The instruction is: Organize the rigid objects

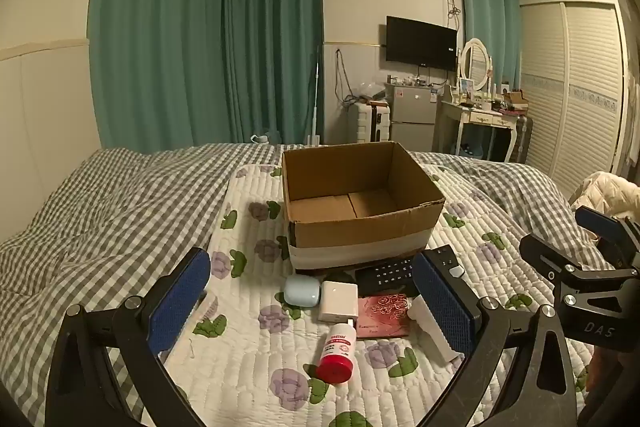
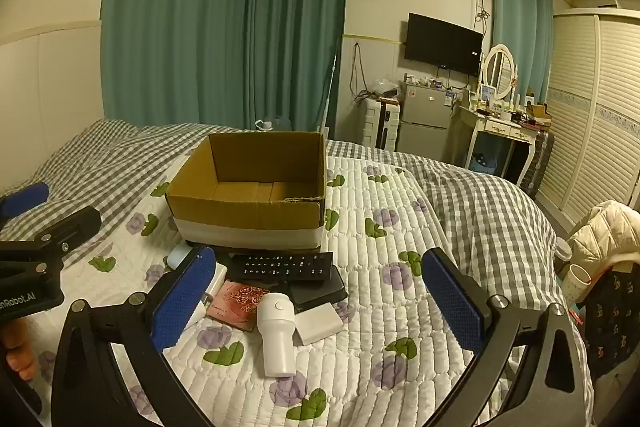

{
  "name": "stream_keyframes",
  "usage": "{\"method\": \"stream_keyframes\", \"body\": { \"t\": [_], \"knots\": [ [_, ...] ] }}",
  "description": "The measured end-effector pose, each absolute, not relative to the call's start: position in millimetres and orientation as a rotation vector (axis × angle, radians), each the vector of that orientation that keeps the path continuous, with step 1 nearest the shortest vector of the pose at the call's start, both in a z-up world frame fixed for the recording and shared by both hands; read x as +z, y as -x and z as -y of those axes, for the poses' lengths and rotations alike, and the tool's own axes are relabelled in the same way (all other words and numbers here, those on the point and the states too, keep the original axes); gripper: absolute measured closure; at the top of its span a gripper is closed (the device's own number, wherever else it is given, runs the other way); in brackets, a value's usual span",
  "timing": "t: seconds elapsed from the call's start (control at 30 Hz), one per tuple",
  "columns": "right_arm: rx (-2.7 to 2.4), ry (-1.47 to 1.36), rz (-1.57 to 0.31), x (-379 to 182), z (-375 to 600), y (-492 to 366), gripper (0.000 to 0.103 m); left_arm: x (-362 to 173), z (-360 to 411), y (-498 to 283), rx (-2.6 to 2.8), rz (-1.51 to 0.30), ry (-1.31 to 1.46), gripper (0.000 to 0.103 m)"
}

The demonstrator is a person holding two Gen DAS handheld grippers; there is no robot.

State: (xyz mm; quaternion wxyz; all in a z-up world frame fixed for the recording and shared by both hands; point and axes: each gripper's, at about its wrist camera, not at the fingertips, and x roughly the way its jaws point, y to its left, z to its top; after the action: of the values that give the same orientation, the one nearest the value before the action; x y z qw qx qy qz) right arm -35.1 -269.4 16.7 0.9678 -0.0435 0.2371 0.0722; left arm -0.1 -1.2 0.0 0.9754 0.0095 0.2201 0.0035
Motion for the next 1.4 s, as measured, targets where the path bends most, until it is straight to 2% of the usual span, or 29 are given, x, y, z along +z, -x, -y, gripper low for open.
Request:
{"method": "stream_keyframes", "body": {
  "t": [1.4],
  "knots": [
    [0.141,0.094,-0.493,15.9,270.4,34.4,0.0,0.8,-2.2,-6.5,0.039,-0.456,-0.031,0.001]
  ]
}}
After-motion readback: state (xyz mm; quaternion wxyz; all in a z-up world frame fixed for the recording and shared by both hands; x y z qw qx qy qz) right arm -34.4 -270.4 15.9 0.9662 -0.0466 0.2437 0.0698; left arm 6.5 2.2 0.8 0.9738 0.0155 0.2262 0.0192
